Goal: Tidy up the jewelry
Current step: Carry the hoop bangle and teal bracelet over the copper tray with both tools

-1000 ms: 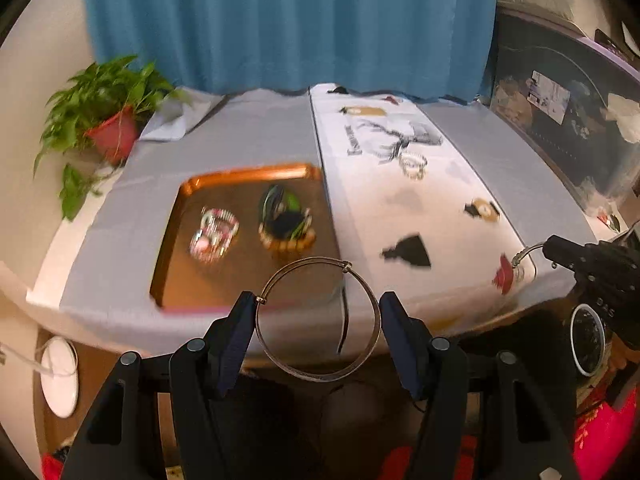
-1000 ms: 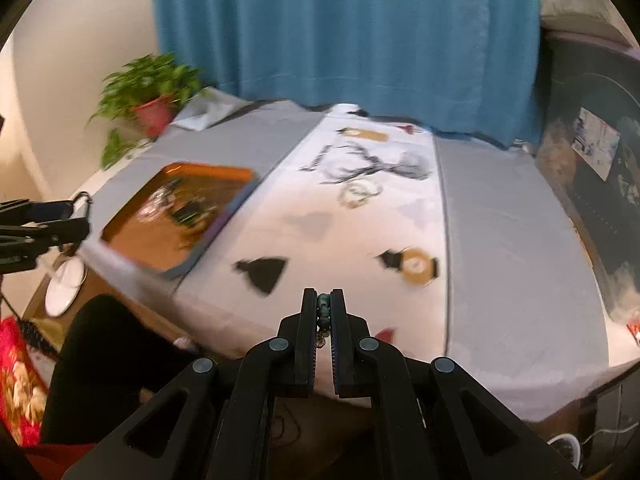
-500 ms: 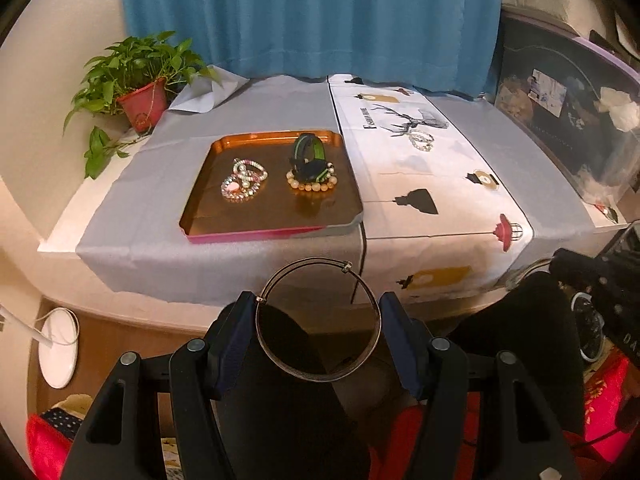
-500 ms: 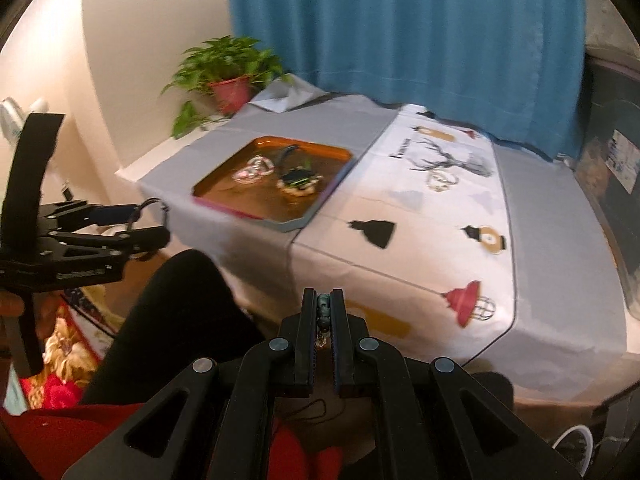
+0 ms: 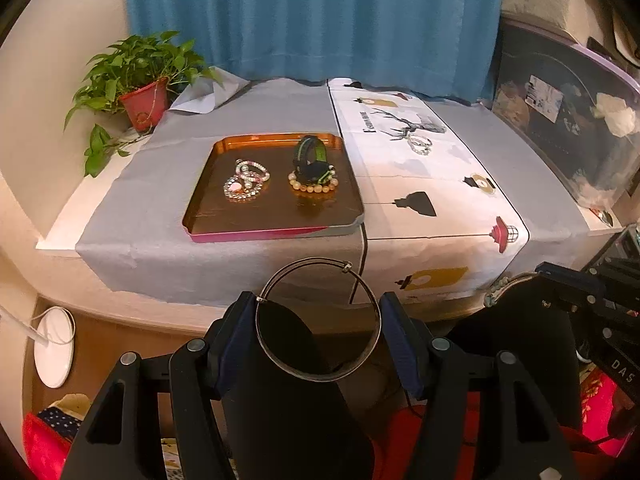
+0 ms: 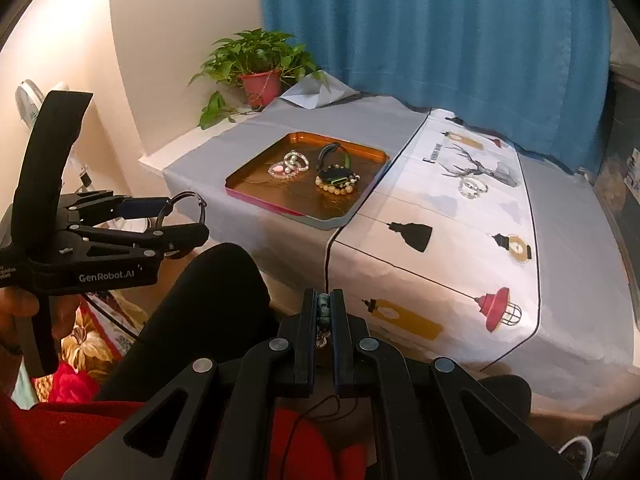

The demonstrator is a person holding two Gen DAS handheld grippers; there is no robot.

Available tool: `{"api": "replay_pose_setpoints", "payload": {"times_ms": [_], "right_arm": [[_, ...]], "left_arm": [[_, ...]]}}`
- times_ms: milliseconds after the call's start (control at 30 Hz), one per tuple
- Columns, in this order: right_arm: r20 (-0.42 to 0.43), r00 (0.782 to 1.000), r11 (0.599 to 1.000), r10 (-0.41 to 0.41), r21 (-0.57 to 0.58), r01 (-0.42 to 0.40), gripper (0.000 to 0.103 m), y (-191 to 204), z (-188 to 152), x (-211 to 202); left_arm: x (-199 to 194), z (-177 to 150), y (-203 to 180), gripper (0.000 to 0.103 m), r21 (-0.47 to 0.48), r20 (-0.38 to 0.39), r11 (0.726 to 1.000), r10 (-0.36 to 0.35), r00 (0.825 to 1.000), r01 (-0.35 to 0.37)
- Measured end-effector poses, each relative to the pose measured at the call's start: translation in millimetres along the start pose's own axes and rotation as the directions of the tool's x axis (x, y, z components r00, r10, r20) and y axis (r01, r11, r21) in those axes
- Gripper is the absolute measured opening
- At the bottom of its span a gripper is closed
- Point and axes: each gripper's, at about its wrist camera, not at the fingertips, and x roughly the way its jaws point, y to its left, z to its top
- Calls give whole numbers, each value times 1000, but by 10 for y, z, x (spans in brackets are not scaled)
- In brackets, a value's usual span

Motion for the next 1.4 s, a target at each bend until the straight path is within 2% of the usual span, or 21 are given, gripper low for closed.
{"api": "replay_pose_setpoints", "payload": {"times_ms": [300,667,1067,1400], "right_arm": [[-22,1000,1000,3,-25,-4,6,10,199,229],[-26,999,996,20,-81,-22,6,88,724,736],[-24,998,993,56,-106,-58,6,219,1386,1521],[-66,991,990,116,-73,-120,6,225,1632,2216]], "left_arm": [[161,173,264,59,-30,-8,999,23,1000,-23],[476,567,597,59,-57,9,998,35,999,-35],[988,1045,919,59,-69,11,997,31,999,-30],[1563,1325,1121,59,-64,-37,997,41,998,-43]]}}
